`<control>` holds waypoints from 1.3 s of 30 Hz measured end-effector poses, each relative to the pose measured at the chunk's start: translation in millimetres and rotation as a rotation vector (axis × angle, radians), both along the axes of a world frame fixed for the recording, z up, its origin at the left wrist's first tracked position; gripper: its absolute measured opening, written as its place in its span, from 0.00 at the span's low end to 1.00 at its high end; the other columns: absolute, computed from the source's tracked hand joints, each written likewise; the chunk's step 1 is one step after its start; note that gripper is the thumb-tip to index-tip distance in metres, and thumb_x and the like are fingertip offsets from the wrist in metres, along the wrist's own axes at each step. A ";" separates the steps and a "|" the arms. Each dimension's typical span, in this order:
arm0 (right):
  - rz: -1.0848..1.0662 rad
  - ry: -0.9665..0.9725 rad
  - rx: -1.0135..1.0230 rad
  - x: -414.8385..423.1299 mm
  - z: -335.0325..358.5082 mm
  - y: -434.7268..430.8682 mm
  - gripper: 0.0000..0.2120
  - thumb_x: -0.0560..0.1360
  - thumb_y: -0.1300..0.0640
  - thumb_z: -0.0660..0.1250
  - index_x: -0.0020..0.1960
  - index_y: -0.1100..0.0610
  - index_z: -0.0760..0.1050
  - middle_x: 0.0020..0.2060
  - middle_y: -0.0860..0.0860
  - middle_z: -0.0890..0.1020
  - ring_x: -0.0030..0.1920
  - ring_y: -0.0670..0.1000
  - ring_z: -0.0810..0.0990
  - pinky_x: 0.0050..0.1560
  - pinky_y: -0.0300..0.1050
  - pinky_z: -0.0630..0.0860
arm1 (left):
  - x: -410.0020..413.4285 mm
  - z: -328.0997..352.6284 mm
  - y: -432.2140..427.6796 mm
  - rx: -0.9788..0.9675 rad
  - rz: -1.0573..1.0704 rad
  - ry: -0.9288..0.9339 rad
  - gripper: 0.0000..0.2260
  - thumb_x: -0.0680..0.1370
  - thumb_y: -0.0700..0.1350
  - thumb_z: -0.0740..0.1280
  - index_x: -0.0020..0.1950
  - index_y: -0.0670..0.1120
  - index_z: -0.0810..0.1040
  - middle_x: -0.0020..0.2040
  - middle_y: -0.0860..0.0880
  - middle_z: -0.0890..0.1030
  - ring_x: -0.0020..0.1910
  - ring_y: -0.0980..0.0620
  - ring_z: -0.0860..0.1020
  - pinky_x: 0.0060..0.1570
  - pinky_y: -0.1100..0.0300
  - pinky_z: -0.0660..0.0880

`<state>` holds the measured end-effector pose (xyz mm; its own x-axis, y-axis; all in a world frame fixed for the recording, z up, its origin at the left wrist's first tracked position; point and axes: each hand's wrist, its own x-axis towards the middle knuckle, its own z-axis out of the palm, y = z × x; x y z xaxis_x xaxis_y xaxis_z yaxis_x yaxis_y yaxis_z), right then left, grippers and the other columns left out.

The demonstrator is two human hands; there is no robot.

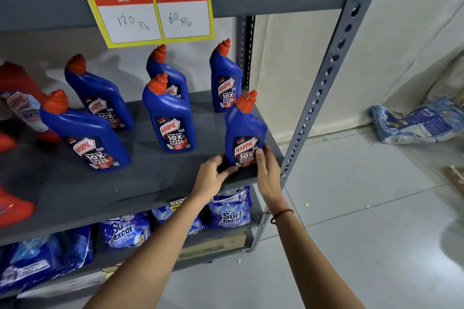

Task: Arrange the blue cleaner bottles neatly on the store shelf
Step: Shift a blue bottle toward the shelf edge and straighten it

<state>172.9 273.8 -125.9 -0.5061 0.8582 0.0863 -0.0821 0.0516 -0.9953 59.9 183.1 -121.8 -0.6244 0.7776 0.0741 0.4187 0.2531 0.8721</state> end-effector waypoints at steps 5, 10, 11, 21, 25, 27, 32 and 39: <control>-0.053 -0.051 0.013 1.9 -1.8 -6.1 0.20 0.81 0.51 0.57 0.70 0.58 0.66 0.61 0.54 0.78 0.59 0.48 0.77 0.58 0.40 0.76 | 3.9 3.3 -4.3 -0.044 -0.007 0.008 0.18 0.72 0.50 0.71 0.57 0.42 0.76 0.55 0.41 0.81 0.55 0.46 0.79 0.56 0.49 0.75; -0.082 -0.059 0.031 5.4 0.7 -10.6 0.19 0.81 0.53 0.56 0.69 0.60 0.66 0.57 0.51 0.77 0.54 0.43 0.77 0.49 0.26 0.74 | 6.9 4.8 -6.1 -0.066 -0.011 0.027 0.18 0.72 0.50 0.70 0.56 0.40 0.76 0.53 0.39 0.81 0.54 0.44 0.78 0.54 0.48 0.75; -0.084 -0.058 0.028 5.7 1.0 -10.4 0.20 0.81 0.52 0.56 0.69 0.60 0.66 0.56 0.51 0.77 0.54 0.44 0.77 0.48 0.25 0.74 | 7.5 5.1 -6.6 -0.060 -0.010 0.026 0.19 0.71 0.51 0.71 0.55 0.40 0.76 0.53 0.39 0.82 0.53 0.44 0.79 0.54 0.47 0.76; -0.159 -0.114 0.036 1.5 0.8 -15.4 0.20 0.81 0.51 0.55 0.68 0.59 0.67 0.55 0.51 0.76 0.55 0.47 0.76 0.50 0.32 0.72 | 11.5 12.5 -8.7 -0.022 -0.005 0.008 0.19 0.70 0.48 0.72 0.56 0.39 0.77 0.53 0.40 0.82 0.54 0.45 0.79 0.55 0.51 0.76; -0.287 -0.113 0.082 -4.7 6.4 -29.9 0.15 0.81 0.53 0.56 0.63 0.60 0.70 0.53 0.53 0.78 0.49 0.45 0.77 0.43 0.26 0.72 | 11.9 14.4 -9.2 0.002 -0.029 -0.008 0.18 0.71 0.46 0.72 0.57 0.40 0.77 0.55 0.42 0.82 0.55 0.46 0.79 0.54 0.57 0.74; -0.401 -0.072 0.056 -9.6 4.8 -47.6 0.15 0.80 0.53 0.58 0.64 0.59 0.70 0.56 0.53 0.77 0.53 0.45 0.77 0.47 0.28 0.73 | 9.8 13.5 -14.8 0.035 -0.034 -0.036 0.21 0.71 0.46 0.72 0.61 0.41 0.74 0.59 0.45 0.80 0.59 0.51 0.77 0.56 0.62 0.72; -0.393 -0.022 0.075 -23.1 1.8 -103.5 0.10 0.79 0.54 0.61 0.60 0.50 0.69 0.56 0.50 0.73 0.58 0.48 0.74 0.53 0.47 0.78 | -13.6 13.7 -54.5 0.242 0.184 -0.082 0.17 0.73 0.43 0.69 0.62 0.44 0.75 0.54 0.52 0.79 0.49 0.69 0.77 0.50 0.77 0.71; 0.077 -0.187 0.249 -93.3 33.5 -96.3 0.20 0.78 0.49 0.62 0.68 0.51 0.65 0.65 0.53 0.69 0.63 0.50 0.71 0.65 0.55 0.71 | -87.1 15.1 -89.5 0.290 0.560 -0.099 0.18 0.77 0.45 0.64 0.65 0.42 0.69 0.63 0.41 0.75 0.59 0.45 0.75 0.62 0.54 0.71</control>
